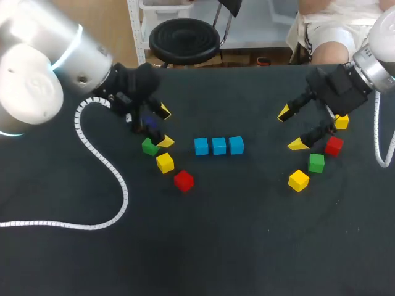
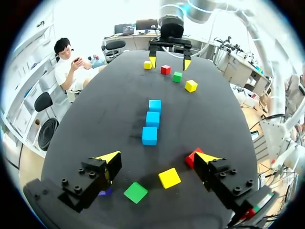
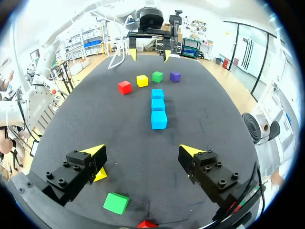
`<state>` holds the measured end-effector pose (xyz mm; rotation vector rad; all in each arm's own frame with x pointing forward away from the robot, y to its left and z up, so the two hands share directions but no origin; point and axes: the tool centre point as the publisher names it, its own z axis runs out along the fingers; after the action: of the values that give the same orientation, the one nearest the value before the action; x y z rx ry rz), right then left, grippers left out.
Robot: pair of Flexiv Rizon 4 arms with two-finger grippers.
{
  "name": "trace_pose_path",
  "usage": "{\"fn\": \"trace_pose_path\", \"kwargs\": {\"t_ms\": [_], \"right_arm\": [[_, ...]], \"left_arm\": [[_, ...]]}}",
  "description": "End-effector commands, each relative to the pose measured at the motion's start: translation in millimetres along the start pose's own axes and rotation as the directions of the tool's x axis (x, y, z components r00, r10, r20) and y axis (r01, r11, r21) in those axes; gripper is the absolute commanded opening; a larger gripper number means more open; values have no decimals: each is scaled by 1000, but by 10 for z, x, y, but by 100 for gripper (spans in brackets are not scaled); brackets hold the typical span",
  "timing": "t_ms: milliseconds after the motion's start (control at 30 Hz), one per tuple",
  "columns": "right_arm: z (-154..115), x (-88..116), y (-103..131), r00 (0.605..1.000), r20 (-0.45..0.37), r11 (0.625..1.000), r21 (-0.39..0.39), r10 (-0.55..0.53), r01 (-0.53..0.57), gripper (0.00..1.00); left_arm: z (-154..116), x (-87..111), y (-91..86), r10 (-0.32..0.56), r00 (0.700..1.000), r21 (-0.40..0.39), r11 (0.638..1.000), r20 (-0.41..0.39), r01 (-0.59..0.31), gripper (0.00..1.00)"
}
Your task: Place the blue cubes, place green cubes on the blue cubes, place the yellow cubes on the green cubes, then place the red cubes on the yellow cubes, and place purple cube on the red cubes.
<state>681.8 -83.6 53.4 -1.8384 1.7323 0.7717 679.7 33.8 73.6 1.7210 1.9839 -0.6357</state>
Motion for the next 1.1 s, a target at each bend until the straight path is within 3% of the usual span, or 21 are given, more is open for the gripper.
{"fn": "trace_pose_path", "kwargs": {"t_ms": [33, 367, 1100], "right_arm": [[1, 3, 5, 1000, 2, 1000, 2, -1, 1, 100], [1, 3, 5, 1000, 2, 1000, 2, -1, 1, 100], [1, 3, 5, 1000, 2, 1000, 2, -1, 1, 100]], "left_arm": [[-53, -6, -22, 7, 1000, 7, 1000, 0, -7, 100], [-102, -73, -152, 51, 999, 24, 998, 3, -51, 100], [-177, 2, -137, 57, 998, 33, 998, 6, -57, 100]]}}
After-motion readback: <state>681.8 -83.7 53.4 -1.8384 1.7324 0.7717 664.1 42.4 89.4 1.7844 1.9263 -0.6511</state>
